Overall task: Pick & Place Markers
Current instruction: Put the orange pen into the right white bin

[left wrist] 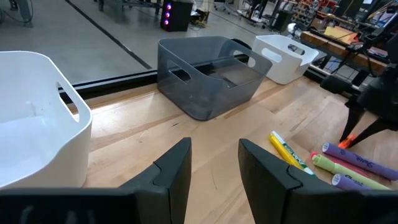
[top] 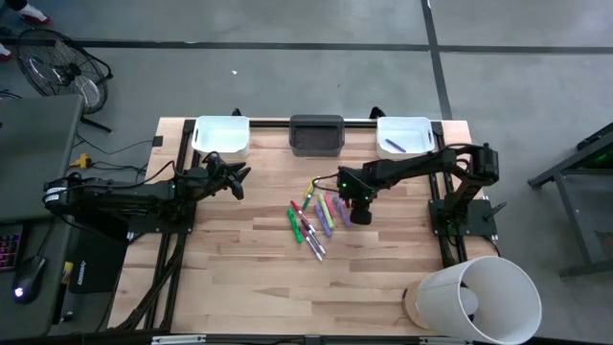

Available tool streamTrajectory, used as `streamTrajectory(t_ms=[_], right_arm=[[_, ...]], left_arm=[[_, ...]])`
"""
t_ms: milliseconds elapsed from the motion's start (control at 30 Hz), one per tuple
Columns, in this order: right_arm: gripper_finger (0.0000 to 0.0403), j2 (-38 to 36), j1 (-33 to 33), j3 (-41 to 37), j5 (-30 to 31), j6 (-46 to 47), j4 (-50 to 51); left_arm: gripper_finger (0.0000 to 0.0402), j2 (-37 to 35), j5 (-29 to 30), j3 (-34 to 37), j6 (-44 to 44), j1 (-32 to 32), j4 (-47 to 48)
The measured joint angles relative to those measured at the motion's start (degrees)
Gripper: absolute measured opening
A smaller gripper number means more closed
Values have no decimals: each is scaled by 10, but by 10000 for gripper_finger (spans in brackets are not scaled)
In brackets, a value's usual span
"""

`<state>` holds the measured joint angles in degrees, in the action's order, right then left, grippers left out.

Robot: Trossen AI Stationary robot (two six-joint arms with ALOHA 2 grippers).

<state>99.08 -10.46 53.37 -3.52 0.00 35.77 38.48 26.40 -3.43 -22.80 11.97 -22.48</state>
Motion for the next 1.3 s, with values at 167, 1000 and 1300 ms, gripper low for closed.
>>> streamTrajectory(t_ms=[167, 1000, 1300], right_arm=[[37, -21, 0, -3, 6, 28, 22], [43, -186, -106, 0, 211, 227, 135], [54, -215, -204, 1, 251, 271, 97]], left_arm=[[131, 0, 0, 0, 0, 0, 0], [131, 0, 0, 0, 0, 0, 0], [131, 0, 0, 0, 0, 0, 0]])
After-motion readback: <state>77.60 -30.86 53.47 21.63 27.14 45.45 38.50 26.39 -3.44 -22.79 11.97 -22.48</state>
